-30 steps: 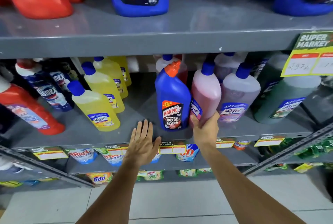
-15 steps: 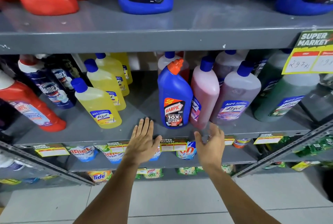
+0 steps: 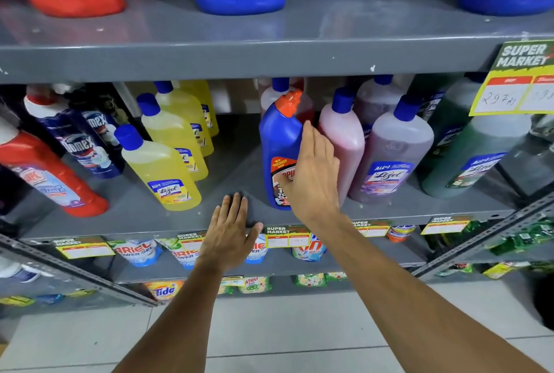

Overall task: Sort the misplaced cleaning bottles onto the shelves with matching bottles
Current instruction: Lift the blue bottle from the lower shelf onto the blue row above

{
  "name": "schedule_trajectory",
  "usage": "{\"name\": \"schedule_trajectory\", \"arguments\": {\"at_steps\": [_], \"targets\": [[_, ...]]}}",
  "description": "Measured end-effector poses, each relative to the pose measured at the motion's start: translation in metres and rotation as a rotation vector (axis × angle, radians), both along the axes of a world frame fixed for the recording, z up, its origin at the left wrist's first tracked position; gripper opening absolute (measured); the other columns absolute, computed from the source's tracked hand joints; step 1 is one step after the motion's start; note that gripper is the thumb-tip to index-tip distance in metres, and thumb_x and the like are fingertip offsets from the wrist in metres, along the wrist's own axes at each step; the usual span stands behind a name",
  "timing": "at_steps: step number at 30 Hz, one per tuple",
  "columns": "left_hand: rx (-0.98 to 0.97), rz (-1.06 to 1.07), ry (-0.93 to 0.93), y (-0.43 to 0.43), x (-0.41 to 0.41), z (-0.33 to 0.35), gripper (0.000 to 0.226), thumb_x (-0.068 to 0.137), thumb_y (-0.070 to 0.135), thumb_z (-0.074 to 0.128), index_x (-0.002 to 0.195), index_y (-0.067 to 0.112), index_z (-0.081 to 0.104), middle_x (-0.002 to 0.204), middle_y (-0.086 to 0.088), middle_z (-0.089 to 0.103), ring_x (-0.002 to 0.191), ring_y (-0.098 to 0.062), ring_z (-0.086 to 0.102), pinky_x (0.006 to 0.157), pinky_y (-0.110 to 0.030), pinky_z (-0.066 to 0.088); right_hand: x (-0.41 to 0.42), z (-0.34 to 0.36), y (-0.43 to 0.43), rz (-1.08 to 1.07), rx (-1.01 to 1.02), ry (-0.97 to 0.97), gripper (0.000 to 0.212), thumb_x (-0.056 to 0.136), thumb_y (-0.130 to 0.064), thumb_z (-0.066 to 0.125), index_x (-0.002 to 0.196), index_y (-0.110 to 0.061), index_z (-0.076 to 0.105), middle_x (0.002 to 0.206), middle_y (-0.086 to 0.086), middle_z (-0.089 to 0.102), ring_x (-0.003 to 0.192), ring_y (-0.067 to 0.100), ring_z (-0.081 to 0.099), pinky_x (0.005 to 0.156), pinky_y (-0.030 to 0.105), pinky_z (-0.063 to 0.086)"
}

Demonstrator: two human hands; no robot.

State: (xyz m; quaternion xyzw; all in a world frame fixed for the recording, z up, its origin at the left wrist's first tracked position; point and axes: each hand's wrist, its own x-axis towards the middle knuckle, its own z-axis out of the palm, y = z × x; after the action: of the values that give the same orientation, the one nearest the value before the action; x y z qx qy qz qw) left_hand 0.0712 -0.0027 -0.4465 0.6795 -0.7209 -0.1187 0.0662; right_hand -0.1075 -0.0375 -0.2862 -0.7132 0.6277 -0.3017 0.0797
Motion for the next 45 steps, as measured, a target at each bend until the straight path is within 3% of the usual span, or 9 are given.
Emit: {"name": "schedule_trajectory", "arguments": {"at_steps": [7,15,20,24,28,32,36,39,45], "targets": [[-0.026,-0.001,0.006,-0.001,0.001,-0.001,0.08,0.098,0.062,0.021,0.158,0.013,0.003,0.168,-0.004,-0.002,0.154,-0.023,-0.008,0.121,-0.037,-0.005,-0.011,-0.016,0.017,0.036,0.053,-0.309,0.086,0.075,-0.026,0.087,0.147,-0.018,0.041,0.135,0.005,0.046,0.122,0.027,0.048,0.103,0.041,0.046],[-0.056,0.0,-0.003,-0.001,0.002,-0.002,0.079,0.098,0.063,0.022,0.158,0.012,0.009,0.168,-0.005,0.004,0.155,-0.026,-0.002,0.122,-0.039,0.0,-0.023,-0.034,0.016,0.082,0.102,-0.578,0.076,0.073,-0.002,0.083,0.136,-0.019,0.046,0.124,0.001,0.058,0.109,0.021,0.056,0.097,0.042,0.051],[-0.024,0.053,0.061,0.003,-0.006,0.017,0.078,0.1,0.053,0.031,0.157,0.011,-0.001,0.168,-0.01,-0.006,0.154,-0.027,-0.009,0.123,-0.039,-0.003,-0.042,-0.041,0.039,0.099,0.051,-0.637,0.073,0.073,-0.004,0.084,0.128,-0.035,0.047,0.111,-0.019,0.058,0.098,0.003,0.059,0.086,0.019,0.051],[-0.19,0.079,0.107,0.017,-0.016,0.059,0.078,0.1,0.044,0.038,0.157,0.01,-0.003,0.167,-0.01,-0.007,0.154,-0.025,-0.01,0.123,-0.037,-0.005,-0.06,-0.027,0.061,0.137,0.008,-0.639,0.081,0.071,-0.006,0.086,0.115,-0.058,0.043,0.108,-0.032,0.058,0.097,0.002,0.061,0.078,0.006,0.047],[-0.445,0.095,0.074,0.035,-0.024,0.123,0.074,0.101,0.04,0.039,0.158,0.01,0.002,0.168,-0.009,-0.001,0.155,-0.023,-0.005,0.126,-0.045,0.008,-0.07,0.017,0.075,0.206,-0.052,-0.651,0.078,0.07,-0.015,0.084,0.125,-0.051,0.044,0.114,-0.033,0.059,0.103,-0.005,0.059,0.081,0.002,0.042],[-0.724,0.173,-0.034,0.051,-0.029,0.19,0.071,0.1,0.041,0.034,0.158,0.01,0.006,0.168,-0.012,0.003,0.155,-0.027,0.001,0.125,-0.045,0.011,-0.076,0.078,0.085,0.292,-0.174,-0.616,0.075,0.071,-0.034,0.084,0.133,-0.047,0.043,0.128,-0.027,0.059,0.115,-0.003,0.059,0.094,0.019,0.048],[-0.847,0.216,-0.08,0.052,-0.036,0.255,0.069,0.1,0.035,0.037,0.157,0.007,0.009,0.167,-0.014,0.006,0.154,-0.03,0.006,0.125,-0.046,0.008,-0.08,0.15,0.093,0.343,-0.328,-0.616,0.073,0.072,-0.05,0.085,0.132,-0.05,0.043,0.124,-0.027,0.062,0.113,0.0,0.062,0.092,0.031,0.053],[-0.86,0.21,-0.124,0.041,-0.039,0.298,0.069,0.102,0.041,0.03,0.157,0.006,0.006,0.167,-0.013,0.002,0.155,-0.028,-0.001,0.126,-0.045,0.006,-0.08,0.21,0.094,0.348,-0.466,-0.657,0.076,0.067,-0.051,0.086,0.13,-0.055,0.043,0.121,-0.025,0.065,0.11,0.004,0.066,0.092,0.035,0.055],[-0.73,0.141,-0.08,0.013,-0.046,0.329,0.078,0.098,0.06,0.013,0.158,0.012,0.0,0.167,-0.003,-0.006,0.152,-0.017,-0.016,0.123,-0.035,-0.008,-0.088,0.298,0.063,0.342,-0.511,-0.646,0.081,0.066,-0.054,0.084,0.135,-0.035,0.046,0.123,-0.014,0.066,0.115,0.016,0.066,0.095,0.046,0.054]]}}
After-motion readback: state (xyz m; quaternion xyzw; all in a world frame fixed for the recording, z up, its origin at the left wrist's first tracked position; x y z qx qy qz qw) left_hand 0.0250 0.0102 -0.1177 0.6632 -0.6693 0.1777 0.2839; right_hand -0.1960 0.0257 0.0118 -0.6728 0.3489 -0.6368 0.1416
